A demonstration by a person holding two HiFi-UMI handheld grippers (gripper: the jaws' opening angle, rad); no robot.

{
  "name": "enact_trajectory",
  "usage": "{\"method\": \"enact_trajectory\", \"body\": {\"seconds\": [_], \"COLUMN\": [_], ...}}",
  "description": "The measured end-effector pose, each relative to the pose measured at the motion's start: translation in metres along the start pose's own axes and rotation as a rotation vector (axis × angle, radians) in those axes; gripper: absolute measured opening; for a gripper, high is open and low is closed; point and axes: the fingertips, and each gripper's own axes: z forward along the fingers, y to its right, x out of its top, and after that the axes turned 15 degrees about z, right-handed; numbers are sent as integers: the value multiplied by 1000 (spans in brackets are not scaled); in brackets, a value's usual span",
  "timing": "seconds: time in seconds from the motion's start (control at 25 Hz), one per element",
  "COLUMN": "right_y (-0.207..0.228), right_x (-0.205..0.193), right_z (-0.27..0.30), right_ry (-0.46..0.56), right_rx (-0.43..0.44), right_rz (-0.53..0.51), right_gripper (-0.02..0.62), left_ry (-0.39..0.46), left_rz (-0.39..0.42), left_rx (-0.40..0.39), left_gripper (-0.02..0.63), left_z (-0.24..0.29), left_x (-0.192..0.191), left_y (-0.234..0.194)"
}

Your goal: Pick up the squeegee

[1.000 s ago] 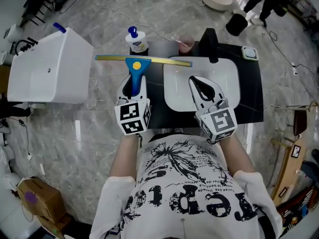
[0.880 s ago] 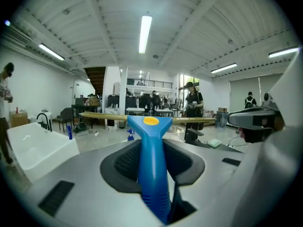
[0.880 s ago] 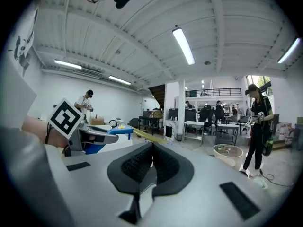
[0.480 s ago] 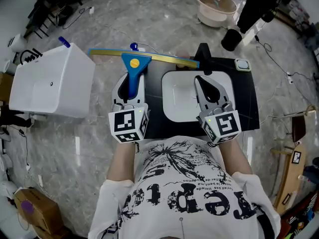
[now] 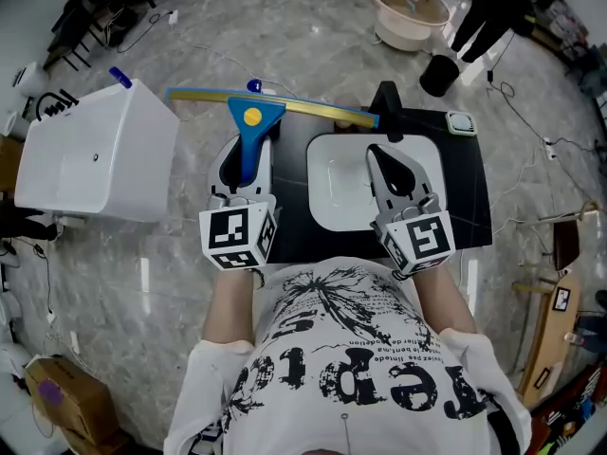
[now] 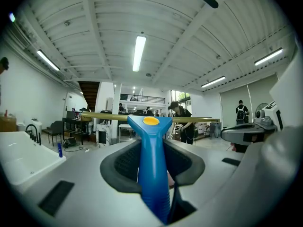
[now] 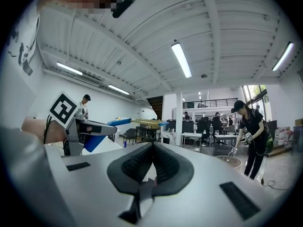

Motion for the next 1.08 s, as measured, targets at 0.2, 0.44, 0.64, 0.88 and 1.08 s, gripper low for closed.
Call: {"method": "enact_trajectory", "body": {"seconds": [0.2, 0.44, 0.64, 0.88, 1.08], "right_y": [-2, -6, -6, -4, -6], "right_x": [-7, -10, -8, -10, -11], "right_z": [3, 4, 2, 1, -1], "right_ry": [-21, -25, -16, -12, -10], "right_rx": [-2, 7, 3, 1, -1], "right_rz": [-13, -24, 9, -4, -9], "right_gripper": [11, 12, 12, 12, 12], "left_ry": [-12, -20, -29, -35, -40], "left_rz": [-13, -18, -26, -14, -27], "left_rx": [-21, -39, -53, -54, -49], "left_gripper": [140, 140, 140, 140, 140], "left_z": [2, 3, -1, -4, -6], "left_x": [-7, -11, -11, -16, -18], "left_y": [4, 9, 11, 14, 13]}}
